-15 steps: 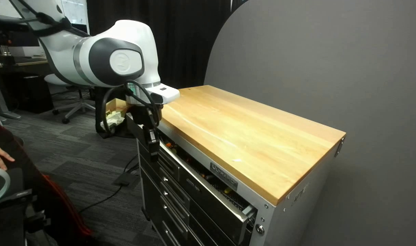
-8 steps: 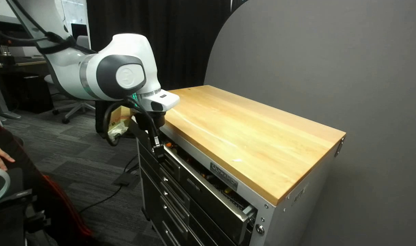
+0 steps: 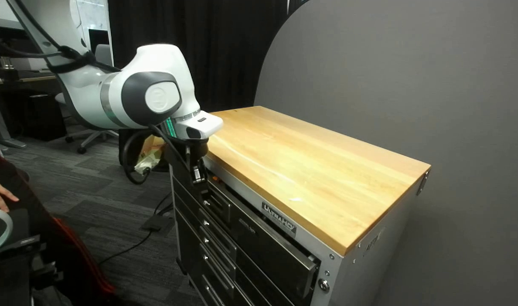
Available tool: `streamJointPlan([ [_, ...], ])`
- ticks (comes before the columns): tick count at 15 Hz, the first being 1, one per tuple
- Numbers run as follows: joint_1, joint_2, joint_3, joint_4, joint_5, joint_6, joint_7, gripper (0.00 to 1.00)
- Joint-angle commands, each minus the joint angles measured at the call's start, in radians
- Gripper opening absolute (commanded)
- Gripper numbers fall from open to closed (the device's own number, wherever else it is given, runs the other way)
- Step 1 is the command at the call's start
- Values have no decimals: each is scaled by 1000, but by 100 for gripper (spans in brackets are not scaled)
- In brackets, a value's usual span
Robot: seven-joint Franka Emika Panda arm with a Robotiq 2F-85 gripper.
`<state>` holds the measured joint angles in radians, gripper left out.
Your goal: Put the screwdriver in the drawer then close the drawer
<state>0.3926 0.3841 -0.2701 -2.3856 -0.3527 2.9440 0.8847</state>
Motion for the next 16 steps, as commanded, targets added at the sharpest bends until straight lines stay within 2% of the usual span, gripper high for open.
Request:
streamJointPlan([
  [1, 57, 6, -62, 36, -31, 71, 78, 0],
  [10, 136, 5, -136, 21, -42, 132, 145, 0],
  [13, 208, -15, -218, 17, -98, 103, 159, 1],
  [14, 221, -53, -233, 7, -126, 64, 131, 26],
  [15, 229, -87, -242, 4, -147, 33, 105, 28],
  [16, 210, -135, -217, -12, -148, -12, 62, 34],
])
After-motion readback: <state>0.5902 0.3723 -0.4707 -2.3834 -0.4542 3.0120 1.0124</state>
